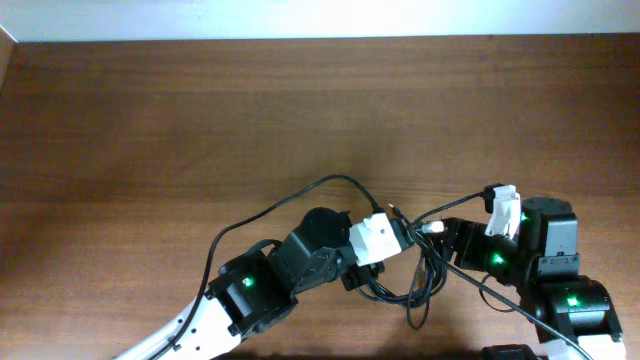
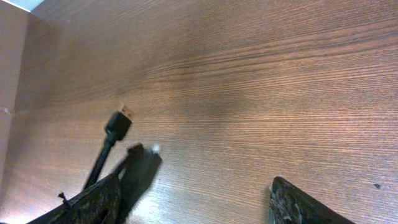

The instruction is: Untangle cables

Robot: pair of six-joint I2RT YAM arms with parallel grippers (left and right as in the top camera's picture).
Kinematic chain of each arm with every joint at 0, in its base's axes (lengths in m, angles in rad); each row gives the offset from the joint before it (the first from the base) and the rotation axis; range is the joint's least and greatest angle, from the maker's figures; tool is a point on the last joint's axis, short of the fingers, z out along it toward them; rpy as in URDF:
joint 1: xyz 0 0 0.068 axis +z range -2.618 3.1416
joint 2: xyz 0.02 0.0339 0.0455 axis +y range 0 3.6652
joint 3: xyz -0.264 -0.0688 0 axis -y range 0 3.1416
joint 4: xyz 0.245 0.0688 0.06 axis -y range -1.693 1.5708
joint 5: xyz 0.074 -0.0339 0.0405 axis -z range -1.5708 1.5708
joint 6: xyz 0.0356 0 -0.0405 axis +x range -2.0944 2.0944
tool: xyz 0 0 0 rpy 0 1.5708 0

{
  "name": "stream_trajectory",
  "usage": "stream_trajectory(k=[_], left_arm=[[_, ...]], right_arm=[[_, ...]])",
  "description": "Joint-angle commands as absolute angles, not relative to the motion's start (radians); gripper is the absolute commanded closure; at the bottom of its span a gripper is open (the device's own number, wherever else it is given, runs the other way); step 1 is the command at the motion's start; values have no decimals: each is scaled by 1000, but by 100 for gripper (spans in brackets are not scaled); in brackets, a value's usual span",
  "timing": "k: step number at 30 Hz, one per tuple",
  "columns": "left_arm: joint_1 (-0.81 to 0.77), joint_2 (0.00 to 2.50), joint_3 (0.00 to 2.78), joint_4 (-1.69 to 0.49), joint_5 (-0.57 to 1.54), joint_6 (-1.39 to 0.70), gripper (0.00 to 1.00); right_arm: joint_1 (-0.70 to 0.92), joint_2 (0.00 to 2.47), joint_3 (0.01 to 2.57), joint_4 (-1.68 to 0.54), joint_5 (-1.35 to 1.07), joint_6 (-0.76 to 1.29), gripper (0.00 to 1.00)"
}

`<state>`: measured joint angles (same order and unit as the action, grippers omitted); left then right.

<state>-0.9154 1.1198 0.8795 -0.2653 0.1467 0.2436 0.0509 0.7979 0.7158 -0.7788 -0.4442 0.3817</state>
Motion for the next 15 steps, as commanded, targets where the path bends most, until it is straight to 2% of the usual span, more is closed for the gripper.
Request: stream_trajectory(k=[1,9,15], left_arm=[[-916,1099,903,-267,19,153,100],[-915,1099,903,-307,-205,-38,100],[-901,1099,903,-338,-292,-200,100]], right_arm=[[45,798,713,-780,-440,380,25],[45,750,713,-760,-502,379,25],[45,658,713,-758,-520,369,25]])
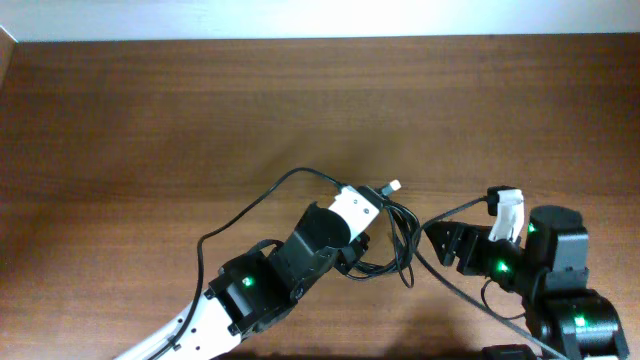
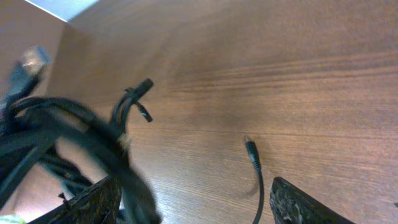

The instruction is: Untangle cables

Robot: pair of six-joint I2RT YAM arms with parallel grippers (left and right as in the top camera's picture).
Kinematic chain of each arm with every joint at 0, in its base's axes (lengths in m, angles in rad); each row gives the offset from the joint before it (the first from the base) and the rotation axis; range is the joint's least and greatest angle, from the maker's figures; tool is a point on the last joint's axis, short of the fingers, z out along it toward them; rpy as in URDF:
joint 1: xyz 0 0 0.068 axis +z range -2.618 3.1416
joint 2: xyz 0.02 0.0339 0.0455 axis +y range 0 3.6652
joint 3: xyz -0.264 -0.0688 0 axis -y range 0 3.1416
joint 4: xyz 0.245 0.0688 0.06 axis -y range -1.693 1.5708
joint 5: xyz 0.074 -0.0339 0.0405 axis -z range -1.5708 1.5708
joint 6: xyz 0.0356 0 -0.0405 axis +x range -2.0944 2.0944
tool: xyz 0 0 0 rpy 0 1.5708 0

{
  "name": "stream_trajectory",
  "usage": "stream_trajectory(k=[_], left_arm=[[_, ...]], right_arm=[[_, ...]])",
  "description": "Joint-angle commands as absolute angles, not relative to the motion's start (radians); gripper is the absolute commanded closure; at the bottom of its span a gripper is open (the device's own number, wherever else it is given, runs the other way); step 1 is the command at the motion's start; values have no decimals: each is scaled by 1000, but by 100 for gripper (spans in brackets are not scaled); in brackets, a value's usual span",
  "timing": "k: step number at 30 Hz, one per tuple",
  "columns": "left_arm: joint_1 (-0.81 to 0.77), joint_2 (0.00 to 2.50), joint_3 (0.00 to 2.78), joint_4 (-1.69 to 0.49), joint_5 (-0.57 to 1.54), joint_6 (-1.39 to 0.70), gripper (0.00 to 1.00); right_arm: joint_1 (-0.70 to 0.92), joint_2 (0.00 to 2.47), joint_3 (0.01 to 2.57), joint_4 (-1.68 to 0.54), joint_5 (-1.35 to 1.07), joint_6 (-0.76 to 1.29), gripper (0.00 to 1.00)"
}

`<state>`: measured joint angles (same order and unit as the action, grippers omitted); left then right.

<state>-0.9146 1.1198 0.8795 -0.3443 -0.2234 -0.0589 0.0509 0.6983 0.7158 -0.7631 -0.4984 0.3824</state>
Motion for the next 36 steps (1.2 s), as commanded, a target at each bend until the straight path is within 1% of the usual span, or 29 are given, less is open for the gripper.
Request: stream_trajectory(k=[1,4,7,12,14,17,19,23,31,36], left_arm=[[-897,1099,903,-336,-292,-236,100],[-894,1099,903,-318,-287,-292,100],[-894,1099,903,-299,-241,-296,100],[-894,1099,903,-296,-227,-303,100],[-895,1100,903,-290,-221,-319,100],[-895,1100,903,-285,-221,-370,100],[-895,1100,903,-282,-221,-371,100],[-895,1100,903,-262,-212,-434,100],[-895,1100,903,-255,-186,-434,100],[-895,1100,903,-237,-149,-434,100]], right_arm=[[45,647,713,-757,-524,351,25],[45,629,713,-755,-581,284,25],[45,629,713,-752,-619,242,25],[45,629,713,-745,-731,141,27],[45,629,713,-745,-734,135,31],[45,629,713,-745,-734,134,44],[45,629,713,-746,-734,129,47],[45,629,713,-754,-733,111,48],[45,629,713,-755,-731,108,49],[45,629,713,-755,-730,108,67]])
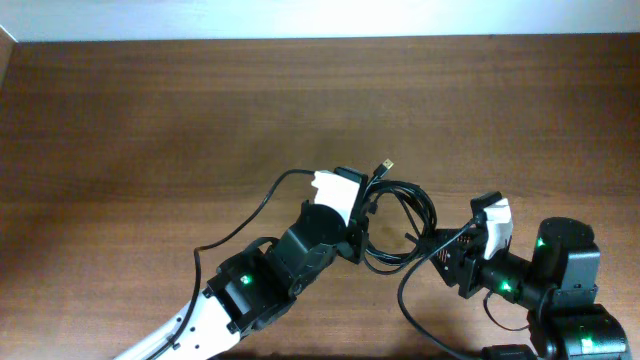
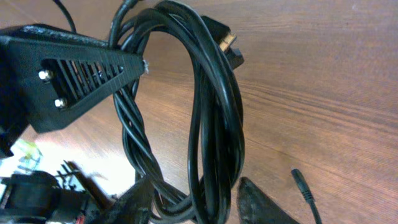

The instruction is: Untangle cables

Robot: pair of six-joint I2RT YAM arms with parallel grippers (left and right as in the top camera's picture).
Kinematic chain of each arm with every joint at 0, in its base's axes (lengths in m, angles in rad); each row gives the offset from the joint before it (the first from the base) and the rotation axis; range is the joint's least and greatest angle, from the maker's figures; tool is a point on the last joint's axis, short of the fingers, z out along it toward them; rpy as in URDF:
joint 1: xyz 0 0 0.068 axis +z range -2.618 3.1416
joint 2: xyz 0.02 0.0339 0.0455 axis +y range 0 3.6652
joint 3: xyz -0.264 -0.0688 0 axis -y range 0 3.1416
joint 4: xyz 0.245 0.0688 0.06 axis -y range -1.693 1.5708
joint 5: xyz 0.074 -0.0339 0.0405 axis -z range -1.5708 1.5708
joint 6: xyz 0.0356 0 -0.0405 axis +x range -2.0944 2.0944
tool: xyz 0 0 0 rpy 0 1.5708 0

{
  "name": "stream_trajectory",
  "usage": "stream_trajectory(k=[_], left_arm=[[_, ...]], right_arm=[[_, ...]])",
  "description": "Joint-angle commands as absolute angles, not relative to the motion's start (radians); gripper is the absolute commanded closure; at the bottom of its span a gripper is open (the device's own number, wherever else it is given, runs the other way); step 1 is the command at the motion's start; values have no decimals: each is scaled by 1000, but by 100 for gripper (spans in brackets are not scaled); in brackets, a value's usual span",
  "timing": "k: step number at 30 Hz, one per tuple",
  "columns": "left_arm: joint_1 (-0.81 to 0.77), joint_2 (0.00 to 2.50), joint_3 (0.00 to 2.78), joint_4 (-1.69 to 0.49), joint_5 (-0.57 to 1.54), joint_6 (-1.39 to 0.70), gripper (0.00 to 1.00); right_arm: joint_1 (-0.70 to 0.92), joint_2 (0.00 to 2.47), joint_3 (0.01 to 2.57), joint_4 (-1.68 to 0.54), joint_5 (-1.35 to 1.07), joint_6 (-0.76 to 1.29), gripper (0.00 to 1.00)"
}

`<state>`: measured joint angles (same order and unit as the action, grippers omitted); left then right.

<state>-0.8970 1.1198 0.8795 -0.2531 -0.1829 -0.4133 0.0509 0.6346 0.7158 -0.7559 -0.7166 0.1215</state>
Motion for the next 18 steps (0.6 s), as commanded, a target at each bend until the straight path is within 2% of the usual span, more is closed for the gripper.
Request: stream_trajectory(k=[1,11,14,18], left_arm=[[-895,1100,903,-238,-149,-434,100],[-897,1100,903,-217,-89,-434,100],[-897,1100,903,-216,-80,-434,100],[-897,1100,903,-213,-70,-434,100]], right_arm=[[45,629,713,-755,-729,108,68],[45,629,713,-752,-722,109,70],[45,629,713,-752,-714,109,79],[45,630,713,-752,-699,112,85]])
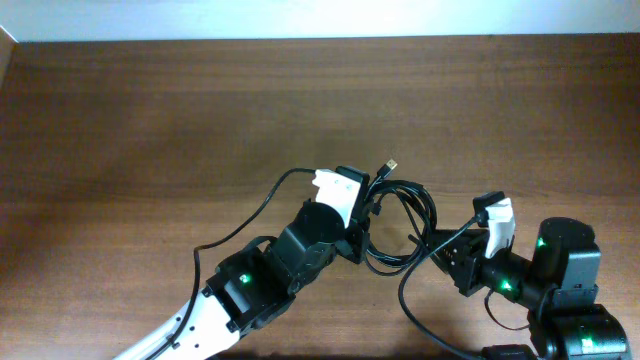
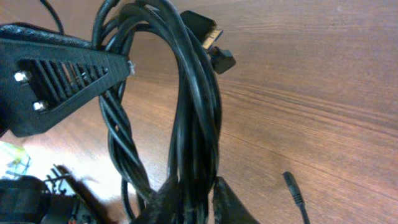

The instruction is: Untangle cables

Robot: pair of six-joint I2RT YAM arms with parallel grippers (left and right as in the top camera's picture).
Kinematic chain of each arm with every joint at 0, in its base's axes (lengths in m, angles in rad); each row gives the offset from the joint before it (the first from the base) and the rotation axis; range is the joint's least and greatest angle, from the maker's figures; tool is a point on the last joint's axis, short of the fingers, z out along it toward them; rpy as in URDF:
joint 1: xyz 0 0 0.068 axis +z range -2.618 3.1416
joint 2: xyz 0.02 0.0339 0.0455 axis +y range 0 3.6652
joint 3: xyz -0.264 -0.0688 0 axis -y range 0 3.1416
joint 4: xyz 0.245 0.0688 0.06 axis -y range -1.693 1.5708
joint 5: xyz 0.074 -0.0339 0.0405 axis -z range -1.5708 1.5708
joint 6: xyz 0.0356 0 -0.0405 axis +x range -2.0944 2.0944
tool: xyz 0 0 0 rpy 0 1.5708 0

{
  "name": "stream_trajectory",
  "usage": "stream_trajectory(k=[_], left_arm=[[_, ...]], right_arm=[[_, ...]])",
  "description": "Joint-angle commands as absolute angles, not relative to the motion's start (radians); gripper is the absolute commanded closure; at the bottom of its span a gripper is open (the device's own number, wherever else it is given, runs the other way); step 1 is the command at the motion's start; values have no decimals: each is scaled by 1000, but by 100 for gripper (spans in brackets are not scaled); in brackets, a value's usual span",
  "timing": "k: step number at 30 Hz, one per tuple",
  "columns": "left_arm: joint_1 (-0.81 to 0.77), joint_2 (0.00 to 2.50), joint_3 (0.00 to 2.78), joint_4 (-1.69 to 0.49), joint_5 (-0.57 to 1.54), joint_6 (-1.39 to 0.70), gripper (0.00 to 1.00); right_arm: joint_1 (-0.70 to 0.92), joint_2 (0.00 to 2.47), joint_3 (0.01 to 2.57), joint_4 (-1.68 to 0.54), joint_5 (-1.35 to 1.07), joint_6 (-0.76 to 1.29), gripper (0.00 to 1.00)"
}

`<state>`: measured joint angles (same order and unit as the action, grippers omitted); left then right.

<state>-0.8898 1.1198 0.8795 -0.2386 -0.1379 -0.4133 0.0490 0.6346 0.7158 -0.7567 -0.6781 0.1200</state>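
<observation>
A bundle of black cables hangs coiled between my two grippers above the brown table. My left gripper is shut on the bundle's left side; one of its black fingers shows in the right wrist view. My right gripper is shut on the thick strands of the bundle at its lower right. A USB plug sticks out at the top of the coil. A small barrel plug lies on the wood to the right.
One black strand trails left from the bundle and down beside the left arm. Another strand curves down toward the front edge by the right arm. The table's back edge meets a white wall.
My right gripper's fingers stood apart around the coil's strands; now they are shut on them. The bundle and left gripper have hardly moved.
The tangle first lay low by my left gripper, with the right gripper open over bare wood. Then the left gripper held the bundle farther back. Later the coil hung between the right gripper's open fingers, which are now shut on it.
</observation>
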Motion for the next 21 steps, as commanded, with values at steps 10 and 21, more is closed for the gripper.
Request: stream_trajectory(k=[10,21], left_arm=[[-897,1100,903,-195,-43,-434,100],[-897,1100,903,-192,-41,-433,100]], right_arm=[[45,630,713,-753,-699,112,74],[45,630,713,-752,-699,112,76]])
